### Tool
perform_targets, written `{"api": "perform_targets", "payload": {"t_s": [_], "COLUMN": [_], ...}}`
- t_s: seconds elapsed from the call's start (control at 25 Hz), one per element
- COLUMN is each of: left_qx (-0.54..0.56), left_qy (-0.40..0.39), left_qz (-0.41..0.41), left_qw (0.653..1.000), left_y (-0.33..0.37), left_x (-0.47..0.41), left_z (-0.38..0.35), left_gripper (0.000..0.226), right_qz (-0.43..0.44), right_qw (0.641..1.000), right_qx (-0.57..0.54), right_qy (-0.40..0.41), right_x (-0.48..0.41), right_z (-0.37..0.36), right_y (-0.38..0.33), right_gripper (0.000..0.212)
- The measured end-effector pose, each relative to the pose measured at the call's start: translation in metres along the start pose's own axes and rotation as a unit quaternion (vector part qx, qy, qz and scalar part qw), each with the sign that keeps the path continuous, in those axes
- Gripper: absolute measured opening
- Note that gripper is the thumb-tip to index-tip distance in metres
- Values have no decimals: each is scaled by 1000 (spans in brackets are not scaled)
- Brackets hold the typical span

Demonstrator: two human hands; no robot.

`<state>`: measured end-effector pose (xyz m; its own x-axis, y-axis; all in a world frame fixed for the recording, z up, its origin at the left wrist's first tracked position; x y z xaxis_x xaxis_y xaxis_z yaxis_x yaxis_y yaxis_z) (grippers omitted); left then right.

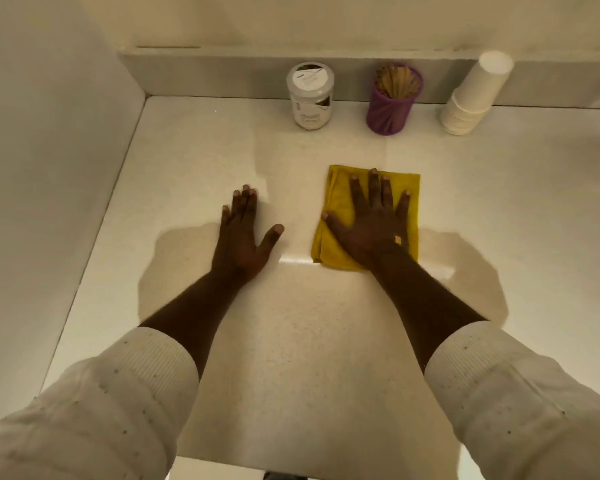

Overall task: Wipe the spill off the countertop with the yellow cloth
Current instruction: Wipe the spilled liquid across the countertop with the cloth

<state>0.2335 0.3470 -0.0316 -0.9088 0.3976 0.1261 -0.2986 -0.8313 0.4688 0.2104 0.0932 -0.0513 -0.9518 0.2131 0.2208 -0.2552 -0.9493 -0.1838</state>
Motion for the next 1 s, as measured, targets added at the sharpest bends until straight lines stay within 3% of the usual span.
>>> {"api": "perform_targets", "payload": {"t_s": [0.24,0.56,0.8,1.0], "left_qx": [68,175,48,-24], "left_qy": [25,38,-21,-58], "left_qz": [-9,48,-26,-101], "left_qw": [997,983,998,993], "left_y": [-6,-19,7,57], "left_x": [-2,6,63,95], "left_z": [7,18,-10,-39], "left_gripper": [91,90,98,94], "right_qz": [85,131,102,16], "right_qw": [996,991,994,998], "right_qx": [11,-7,-11,1], "right_qy": [-13,4,41,55], "right_x": [-15,88,181,216], "right_z": [-20,-50,-64,-53], "right_y": [-126,-168,-125,-24], "right_gripper": [98,98,93,93]}}
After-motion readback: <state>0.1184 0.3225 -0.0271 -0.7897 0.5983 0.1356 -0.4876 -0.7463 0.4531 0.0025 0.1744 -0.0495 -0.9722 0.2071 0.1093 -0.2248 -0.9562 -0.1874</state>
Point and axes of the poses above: each hand's wrist, its own x-axis away from the middle knuckle, its own z-axis out of the back of the hand, y = z × x, the point moved 10 cm from there along -x, towards the middle knuckle, and after that the axes turned 7 degrees about -y, right-handed, at the moved point
